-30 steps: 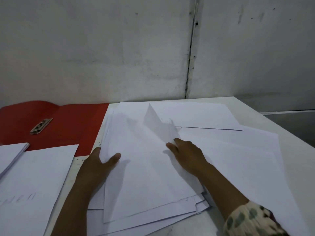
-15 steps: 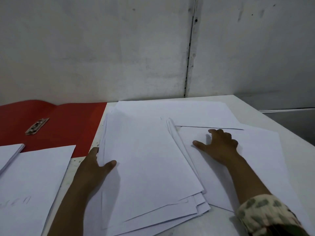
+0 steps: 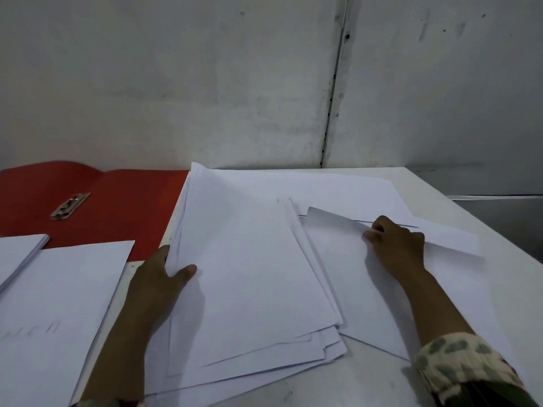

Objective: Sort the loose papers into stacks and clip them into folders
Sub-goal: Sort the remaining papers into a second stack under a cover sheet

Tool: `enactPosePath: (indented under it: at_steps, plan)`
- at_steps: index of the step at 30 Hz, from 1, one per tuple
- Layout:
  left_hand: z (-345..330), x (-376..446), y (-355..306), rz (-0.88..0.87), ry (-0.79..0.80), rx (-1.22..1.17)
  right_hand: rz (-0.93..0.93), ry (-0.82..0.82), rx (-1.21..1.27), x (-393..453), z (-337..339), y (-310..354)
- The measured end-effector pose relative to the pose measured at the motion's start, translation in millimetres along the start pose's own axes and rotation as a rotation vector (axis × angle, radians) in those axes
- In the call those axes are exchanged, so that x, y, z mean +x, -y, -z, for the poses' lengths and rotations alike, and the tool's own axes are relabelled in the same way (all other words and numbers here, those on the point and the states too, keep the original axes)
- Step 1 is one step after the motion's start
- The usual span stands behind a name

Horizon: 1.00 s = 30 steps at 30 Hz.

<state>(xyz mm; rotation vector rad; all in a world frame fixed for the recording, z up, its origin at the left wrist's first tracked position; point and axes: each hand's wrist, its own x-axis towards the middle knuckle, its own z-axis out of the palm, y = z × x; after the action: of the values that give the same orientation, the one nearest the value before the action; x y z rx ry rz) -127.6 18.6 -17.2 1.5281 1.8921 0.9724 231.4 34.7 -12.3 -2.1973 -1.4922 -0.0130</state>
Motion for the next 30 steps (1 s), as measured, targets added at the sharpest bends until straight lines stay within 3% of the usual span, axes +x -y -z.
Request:
enactPosePath:
  at_steps: [3, 7, 17, 25, 30]
  plan:
    - [3.0, -3.9, -0.5, 0.003, -0.035, -0.028, -0.027, -0.09, 0.007, 5.4, 11.9, -12.2]
    - [5.1, -5.2, -2.6, -0.016, -0.043, -0.045, -0.149, -0.198, 0.259, 10.4, 32.6, -23.1]
    - [5.6, -7.3, -2.1, -0.013, -0.033, -0.052, -0.338, -0.27, 0.486, 12.4, 47.7, -33.5]
    - [4.7, -6.9, -2.5, -0.004, 0.005, -0.046, -0.321, -0.153, 0.566, 3.2, 24.8, -12.1]
    - [2.8, -7.0, -3.3, 0.01, 0.036, -0.037, -0.27, 0.066, 0.621, -11.5, -2.6, 22.4]
